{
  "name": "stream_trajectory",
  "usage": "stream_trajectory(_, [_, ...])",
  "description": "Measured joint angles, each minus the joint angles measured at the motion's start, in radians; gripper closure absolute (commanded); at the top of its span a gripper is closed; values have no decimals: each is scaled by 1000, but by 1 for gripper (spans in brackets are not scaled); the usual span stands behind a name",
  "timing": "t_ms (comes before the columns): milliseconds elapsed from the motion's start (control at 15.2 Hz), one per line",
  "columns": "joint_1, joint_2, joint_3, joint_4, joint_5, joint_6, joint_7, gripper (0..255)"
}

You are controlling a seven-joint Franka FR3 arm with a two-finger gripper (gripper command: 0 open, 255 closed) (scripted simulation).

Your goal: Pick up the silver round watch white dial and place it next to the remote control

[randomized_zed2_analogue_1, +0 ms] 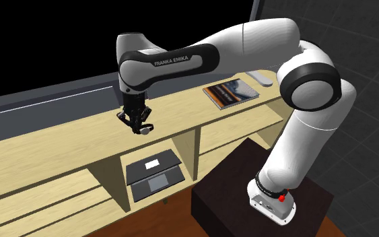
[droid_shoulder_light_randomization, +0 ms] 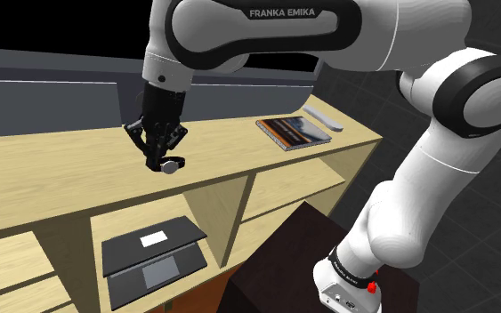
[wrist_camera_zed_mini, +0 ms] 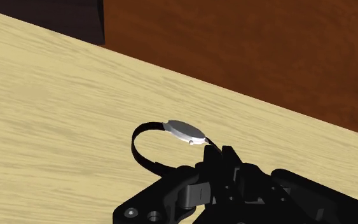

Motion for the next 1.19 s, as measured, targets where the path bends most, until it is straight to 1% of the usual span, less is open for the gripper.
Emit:
stream_trajectory(396, [0, -1, 0, 5, 0, -5, 1, 255])
stream_trajectory(726, [-2, -7, -1, 57, -3, -63, 14, 255])
stream_trajectory(1188, [-3, -2, -2, 157, -10, -155, 38, 255])
